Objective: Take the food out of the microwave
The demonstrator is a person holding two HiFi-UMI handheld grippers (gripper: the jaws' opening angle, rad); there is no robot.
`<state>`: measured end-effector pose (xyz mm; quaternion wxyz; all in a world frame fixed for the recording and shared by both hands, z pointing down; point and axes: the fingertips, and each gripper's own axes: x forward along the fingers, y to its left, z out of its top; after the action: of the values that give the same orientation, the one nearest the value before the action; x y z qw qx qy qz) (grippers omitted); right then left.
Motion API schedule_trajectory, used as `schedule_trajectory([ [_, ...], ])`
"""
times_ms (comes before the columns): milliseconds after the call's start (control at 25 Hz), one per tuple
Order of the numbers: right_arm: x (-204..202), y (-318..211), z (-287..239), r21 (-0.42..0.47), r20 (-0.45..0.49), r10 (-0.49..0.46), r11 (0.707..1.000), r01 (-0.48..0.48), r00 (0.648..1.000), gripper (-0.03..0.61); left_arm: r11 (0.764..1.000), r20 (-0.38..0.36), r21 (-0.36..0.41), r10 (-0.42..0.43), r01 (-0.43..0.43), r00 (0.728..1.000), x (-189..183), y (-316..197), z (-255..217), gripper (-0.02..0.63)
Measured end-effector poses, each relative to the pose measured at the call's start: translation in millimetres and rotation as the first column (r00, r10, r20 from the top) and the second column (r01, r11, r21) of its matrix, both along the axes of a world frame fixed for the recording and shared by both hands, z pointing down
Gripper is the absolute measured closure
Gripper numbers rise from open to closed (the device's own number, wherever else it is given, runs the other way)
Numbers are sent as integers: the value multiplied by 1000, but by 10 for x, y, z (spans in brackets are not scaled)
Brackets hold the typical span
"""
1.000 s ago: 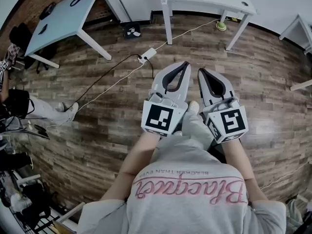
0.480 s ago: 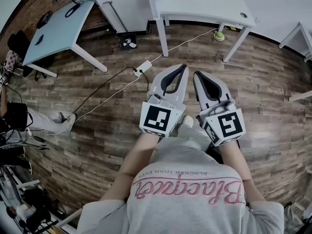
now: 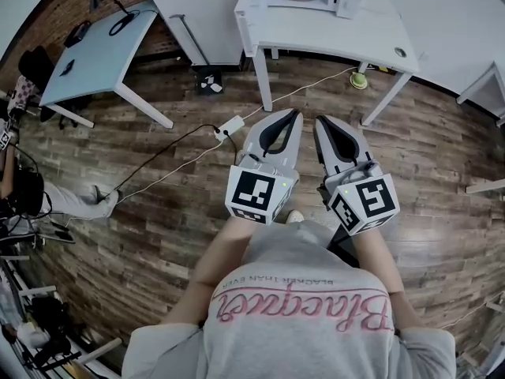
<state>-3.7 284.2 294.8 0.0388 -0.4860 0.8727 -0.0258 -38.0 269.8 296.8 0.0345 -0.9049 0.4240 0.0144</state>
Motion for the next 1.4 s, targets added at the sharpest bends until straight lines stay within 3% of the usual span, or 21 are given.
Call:
schedule_trajectory([
  [160, 59, -250, 57, 21, -95, 34, 999, -32, 995, 566, 1000, -5, -2, -6, 6, 1000, 66, -228, 16, 607],
  [400, 16, -496, 82, 31, -123, -12, 999, 16, 992, 567, 1000, 1, -9, -4, 4, 1000, 116, -493, 78, 607],
  [720, 36, -942, 101, 40, -114, -23, 999, 28, 993, 566, 1000, 5, 5, 21, -21, 1000, 179, -953, 93, 607],
  [1400, 226, -2652, 108, 2, -98, 48, 999, -48, 994, 566, 997, -9, -1, 81, -81, 997, 322, -2690, 67, 607],
])
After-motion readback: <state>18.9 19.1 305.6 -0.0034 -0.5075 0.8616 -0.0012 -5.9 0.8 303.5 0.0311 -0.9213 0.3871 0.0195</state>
